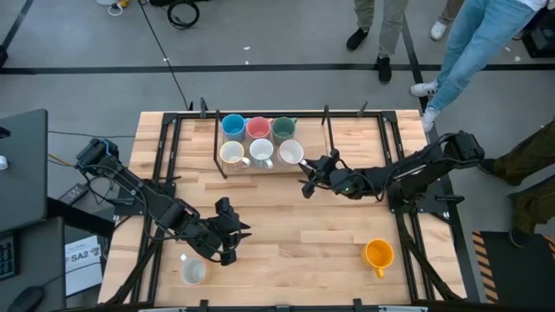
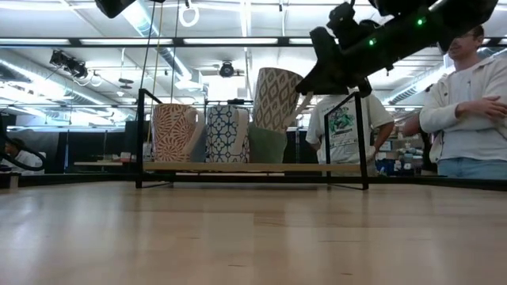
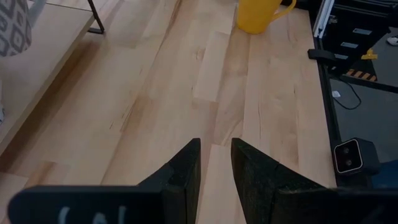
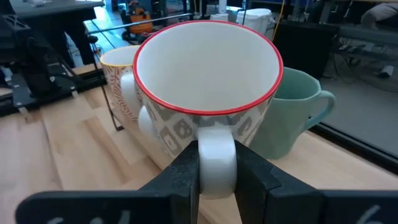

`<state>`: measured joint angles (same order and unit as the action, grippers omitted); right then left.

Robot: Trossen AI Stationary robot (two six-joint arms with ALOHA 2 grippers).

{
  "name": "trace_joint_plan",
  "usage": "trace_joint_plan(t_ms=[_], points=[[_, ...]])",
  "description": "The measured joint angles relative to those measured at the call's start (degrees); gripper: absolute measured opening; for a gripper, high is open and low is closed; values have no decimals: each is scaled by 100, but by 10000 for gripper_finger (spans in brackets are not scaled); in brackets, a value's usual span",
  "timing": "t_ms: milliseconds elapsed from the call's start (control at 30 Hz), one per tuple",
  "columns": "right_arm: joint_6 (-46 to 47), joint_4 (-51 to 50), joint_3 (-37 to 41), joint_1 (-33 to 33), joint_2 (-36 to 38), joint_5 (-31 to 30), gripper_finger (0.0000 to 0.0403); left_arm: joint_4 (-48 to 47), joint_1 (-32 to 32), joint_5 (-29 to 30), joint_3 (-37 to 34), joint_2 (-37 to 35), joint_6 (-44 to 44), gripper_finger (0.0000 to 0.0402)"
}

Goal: Place coffee mugs
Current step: Put the gray patterned mug on the shelf

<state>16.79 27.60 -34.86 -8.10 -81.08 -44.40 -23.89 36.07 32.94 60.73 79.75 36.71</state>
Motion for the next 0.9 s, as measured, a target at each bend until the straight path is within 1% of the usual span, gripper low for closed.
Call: trace_joint_plan(t_ms=[267, 400, 700, 900], points=[[16, -130, -176, -211, 0, -441, 79, 0, -2, 0, 0, 0, 1, 96], [333, -160, -189, -319, 4, -753, 79, -1, 1, -1, -2, 0, 1, 96], [1172, -238, -190, -434, -105, -856, 79, -1, 0, 0, -2, 0, 0, 96], [1337, -227, -191, -432, -421, -1033, 78, -8, 1, 0, -4, 0, 2, 96]])
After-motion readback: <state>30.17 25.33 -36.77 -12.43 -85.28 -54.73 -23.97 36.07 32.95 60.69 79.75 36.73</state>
